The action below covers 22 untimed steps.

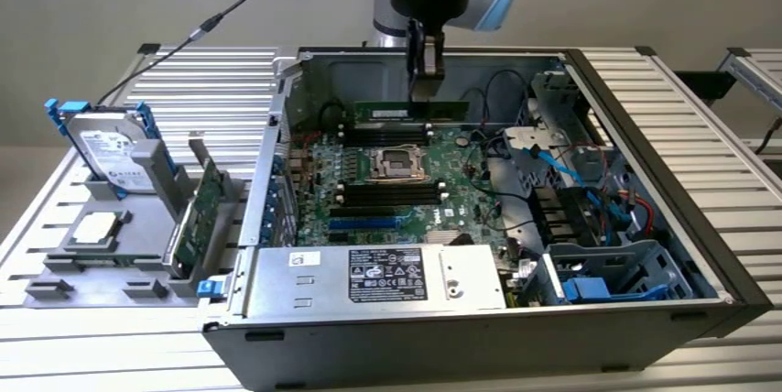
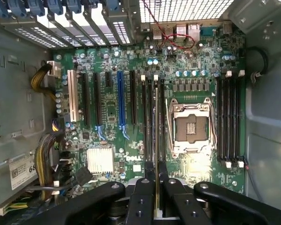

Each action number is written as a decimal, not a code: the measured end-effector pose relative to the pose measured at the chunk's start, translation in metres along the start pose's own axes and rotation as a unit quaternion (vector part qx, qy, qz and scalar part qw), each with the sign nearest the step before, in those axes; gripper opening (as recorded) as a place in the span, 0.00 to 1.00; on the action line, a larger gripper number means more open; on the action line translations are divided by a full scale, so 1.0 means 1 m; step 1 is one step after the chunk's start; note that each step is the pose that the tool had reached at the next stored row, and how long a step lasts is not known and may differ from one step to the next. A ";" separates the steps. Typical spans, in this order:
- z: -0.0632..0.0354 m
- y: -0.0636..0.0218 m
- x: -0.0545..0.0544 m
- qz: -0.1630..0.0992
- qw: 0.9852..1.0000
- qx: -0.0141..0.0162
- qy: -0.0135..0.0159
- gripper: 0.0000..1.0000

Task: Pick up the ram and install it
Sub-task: 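Pick up the ram and move it above insertion slot, then insert the ram into the slot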

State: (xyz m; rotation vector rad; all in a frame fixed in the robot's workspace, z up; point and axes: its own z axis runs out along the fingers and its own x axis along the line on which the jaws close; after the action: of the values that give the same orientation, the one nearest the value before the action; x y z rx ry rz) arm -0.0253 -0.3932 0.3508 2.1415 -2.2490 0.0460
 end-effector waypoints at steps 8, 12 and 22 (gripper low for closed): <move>0.0003 0.0008 -0.001 -0.002 1.000 -0.001 0.000 0.14; 0.0003 0.0009 -0.001 -0.002 1.000 -0.001 0.000 0.14; 0.0030 0.0074 -0.001 -0.004 1.000 -0.001 0.000 0.14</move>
State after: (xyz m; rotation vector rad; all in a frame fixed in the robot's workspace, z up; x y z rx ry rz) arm -0.0326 -0.3916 0.3477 2.1487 -2.2395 0.0433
